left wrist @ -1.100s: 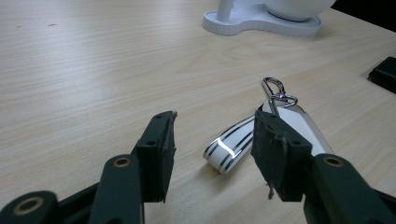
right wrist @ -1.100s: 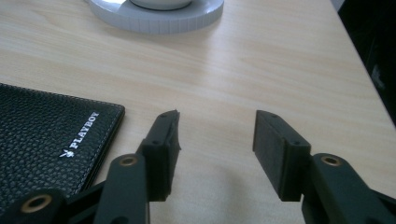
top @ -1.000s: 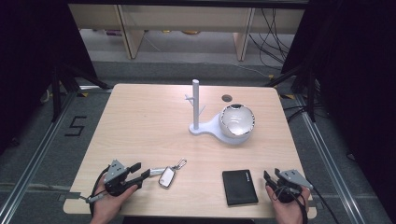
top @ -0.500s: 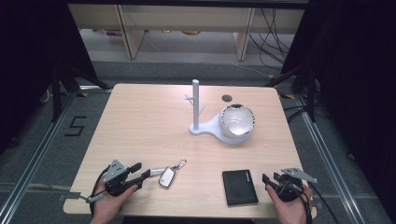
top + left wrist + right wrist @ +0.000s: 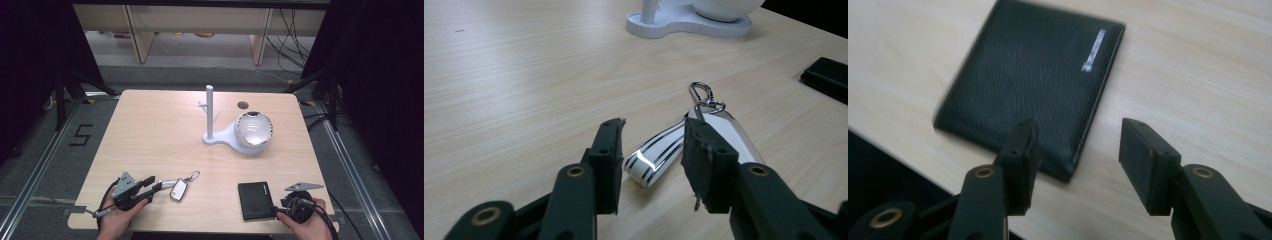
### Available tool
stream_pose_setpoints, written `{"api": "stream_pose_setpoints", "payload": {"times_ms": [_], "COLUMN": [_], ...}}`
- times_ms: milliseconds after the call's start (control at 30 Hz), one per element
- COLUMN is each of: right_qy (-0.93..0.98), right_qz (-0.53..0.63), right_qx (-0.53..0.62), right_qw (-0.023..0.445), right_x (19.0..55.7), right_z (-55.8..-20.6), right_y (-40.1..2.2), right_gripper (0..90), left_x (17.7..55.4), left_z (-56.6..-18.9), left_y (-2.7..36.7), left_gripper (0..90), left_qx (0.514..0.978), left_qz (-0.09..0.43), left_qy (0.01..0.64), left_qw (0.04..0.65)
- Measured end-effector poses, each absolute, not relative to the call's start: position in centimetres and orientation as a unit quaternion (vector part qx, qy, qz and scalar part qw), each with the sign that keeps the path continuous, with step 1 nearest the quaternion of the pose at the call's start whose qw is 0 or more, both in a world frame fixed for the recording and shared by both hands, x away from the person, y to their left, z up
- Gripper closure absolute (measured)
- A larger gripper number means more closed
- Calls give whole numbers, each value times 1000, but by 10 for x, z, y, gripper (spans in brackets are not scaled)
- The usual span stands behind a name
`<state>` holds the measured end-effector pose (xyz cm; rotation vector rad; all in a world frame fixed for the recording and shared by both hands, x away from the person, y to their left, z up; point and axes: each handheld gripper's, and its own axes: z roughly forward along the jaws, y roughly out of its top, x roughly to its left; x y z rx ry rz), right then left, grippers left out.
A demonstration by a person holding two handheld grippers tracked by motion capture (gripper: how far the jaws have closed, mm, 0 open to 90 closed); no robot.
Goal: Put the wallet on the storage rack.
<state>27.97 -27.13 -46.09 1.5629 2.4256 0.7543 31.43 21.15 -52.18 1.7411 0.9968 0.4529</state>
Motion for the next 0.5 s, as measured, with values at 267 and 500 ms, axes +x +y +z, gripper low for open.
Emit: {"api": "stream_pose_setpoints", "payload": {"times_ms": [267, 500], "right_qy": [889, 928], "right_qz": [207, 161], "right_qx": [393, 307], "right_qw": [112, 137], "right_x": [268, 272], "right_z": [-468, -470], "right_y": [-268, -261], "right_gripper": [483, 492], "left_x": [313, 313], "left_z": [-519, -519], "left_y": [211, 210], "left_gripper": [604, 591], "left_qx": [723, 724], "left_qz": [192, 190], "left_qy": [405, 408], "left_qw": [526, 523]}}
